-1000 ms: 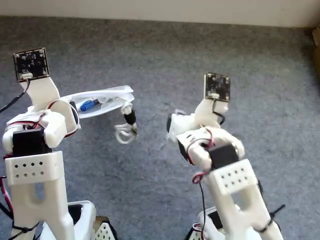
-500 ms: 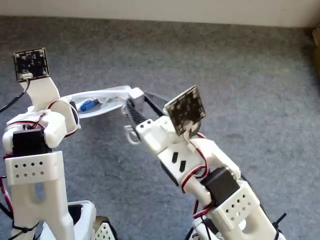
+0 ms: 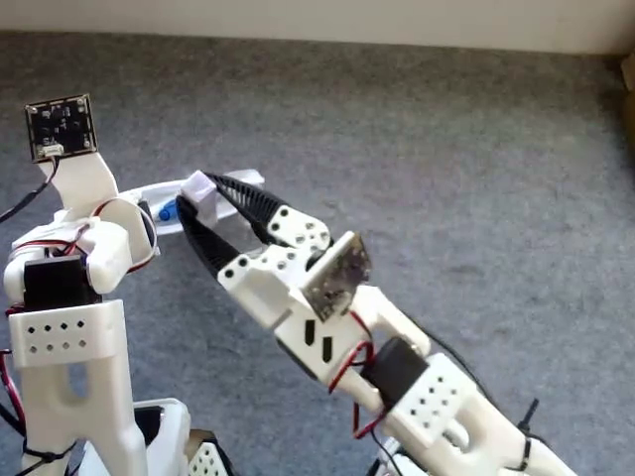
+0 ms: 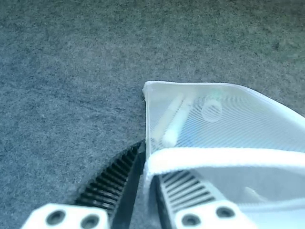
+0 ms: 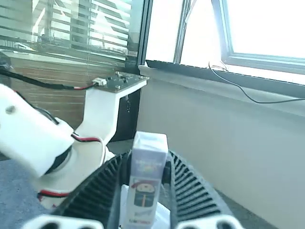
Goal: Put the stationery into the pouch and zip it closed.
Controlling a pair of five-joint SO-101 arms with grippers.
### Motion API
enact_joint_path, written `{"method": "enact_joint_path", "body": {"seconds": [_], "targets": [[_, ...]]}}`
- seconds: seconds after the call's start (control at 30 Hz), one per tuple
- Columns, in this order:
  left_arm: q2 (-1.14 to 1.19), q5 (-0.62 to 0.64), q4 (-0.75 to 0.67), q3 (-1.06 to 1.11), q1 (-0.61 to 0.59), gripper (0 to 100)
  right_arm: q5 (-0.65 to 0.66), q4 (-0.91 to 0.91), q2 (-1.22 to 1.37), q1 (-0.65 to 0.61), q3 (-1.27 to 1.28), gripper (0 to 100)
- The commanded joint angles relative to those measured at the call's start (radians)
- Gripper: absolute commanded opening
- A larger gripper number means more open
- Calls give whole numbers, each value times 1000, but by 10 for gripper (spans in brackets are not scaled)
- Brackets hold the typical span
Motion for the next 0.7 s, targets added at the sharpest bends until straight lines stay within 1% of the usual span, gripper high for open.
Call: {"method": "enact_joint_path", "body": {"seconds": [0.0, 0.27, 0.5, 0.57, 0.67], "targets": [[2, 8, -18, -24, 28, 7, 20, -168, 65, -4, 16, 5], [2, 8, -18, -22, 28, 7, 20, -323, 242, 44, 25, 5], [2, 8, -17, -22, 28, 7, 20, -360, 317, 45, 27, 5], [2, 8, -15, -22, 28, 7, 20, -355, 317, 45, 27, 22], [2, 6, -15, -22, 28, 7, 20, -352, 317, 45, 28, 98]]}}
